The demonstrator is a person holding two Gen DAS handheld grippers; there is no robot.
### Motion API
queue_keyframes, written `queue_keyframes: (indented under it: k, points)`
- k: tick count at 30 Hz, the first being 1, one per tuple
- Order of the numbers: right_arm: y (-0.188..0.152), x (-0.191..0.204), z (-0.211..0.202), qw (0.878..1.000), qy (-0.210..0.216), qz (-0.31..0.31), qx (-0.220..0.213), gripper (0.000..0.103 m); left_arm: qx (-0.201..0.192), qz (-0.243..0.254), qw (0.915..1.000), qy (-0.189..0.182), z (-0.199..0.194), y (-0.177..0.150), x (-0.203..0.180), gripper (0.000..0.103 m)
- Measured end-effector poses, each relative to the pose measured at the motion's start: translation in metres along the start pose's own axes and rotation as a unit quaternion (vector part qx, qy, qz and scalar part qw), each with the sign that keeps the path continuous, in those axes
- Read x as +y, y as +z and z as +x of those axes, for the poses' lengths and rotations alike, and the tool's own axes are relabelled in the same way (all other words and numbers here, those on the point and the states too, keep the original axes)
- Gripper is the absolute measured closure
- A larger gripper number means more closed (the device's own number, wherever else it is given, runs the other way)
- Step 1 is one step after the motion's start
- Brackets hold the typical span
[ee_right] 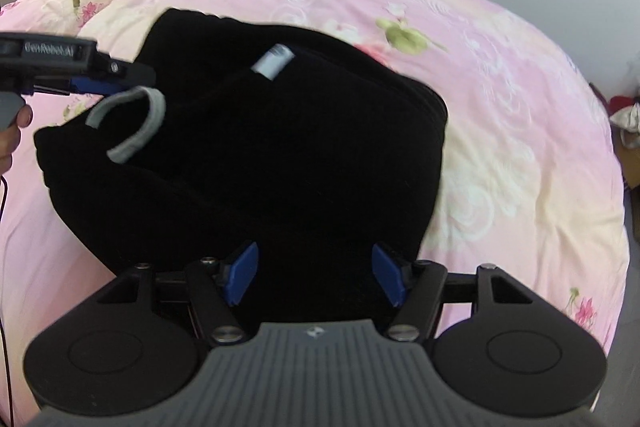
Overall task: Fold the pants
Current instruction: 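Fold the waistband over onto the pants with the right tool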
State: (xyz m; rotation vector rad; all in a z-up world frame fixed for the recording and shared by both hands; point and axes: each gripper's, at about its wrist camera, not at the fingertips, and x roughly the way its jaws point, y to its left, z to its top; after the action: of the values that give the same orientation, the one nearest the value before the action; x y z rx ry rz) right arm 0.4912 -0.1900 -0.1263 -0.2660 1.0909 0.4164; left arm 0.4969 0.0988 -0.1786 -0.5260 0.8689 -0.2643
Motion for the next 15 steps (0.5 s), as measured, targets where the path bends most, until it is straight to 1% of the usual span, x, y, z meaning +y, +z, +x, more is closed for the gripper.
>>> queue_keyframes:
  k: [2, 3, 4, 5, 7, 10, 15]
  points:
    - [-0.005, -0.004, 0.006, 1.0, 0.015, 0.003, -0.001, 0.041, 0.008, -0.005, 0.9999, -0.003, 0.008, 0.004, -0.005, 0.024]
    - [-0.007, -0.004, 0.009, 1.0, 0.018, -0.001, -0.003, 0.041, 0.012, -0.003, 0.9999, 0.002, 0.013, 0.005, -0.009, 0.024]
    - [-0.008, -0.003, 0.011, 1.0, 0.019, -0.006, -0.005, 0.041, 0.013, 0.002, 0.9999, 0.01, 0.016, 0.005, -0.014, 0.032]
    - [-0.009, -0.002, 0.012, 1.0, 0.021, -0.009, -0.006, 0.041, 0.012, 0.01, 0.9997, 0.017, 0.019, 0.005, -0.021, 0.036]
    - [-0.012, -0.003, 0.014, 1.0, 0.023, -0.009, -0.009, 0.041, 0.003, 0.038, 0.9981, 0.048, 0.02, 0.002, -0.034, 0.043]
    - [-0.011, -0.006, 0.017, 0.999, 0.029, -0.003, -0.013, 0.041, -0.006, 0.081, 0.9937, 0.077, 0.018, -0.002, -0.05, 0.048]
    - [-0.013, -0.007, 0.017, 0.999, 0.03, 0.002, -0.019, 0.041, -0.01, 0.106, 0.9896, 0.097, 0.01, -0.004, -0.063, 0.056]
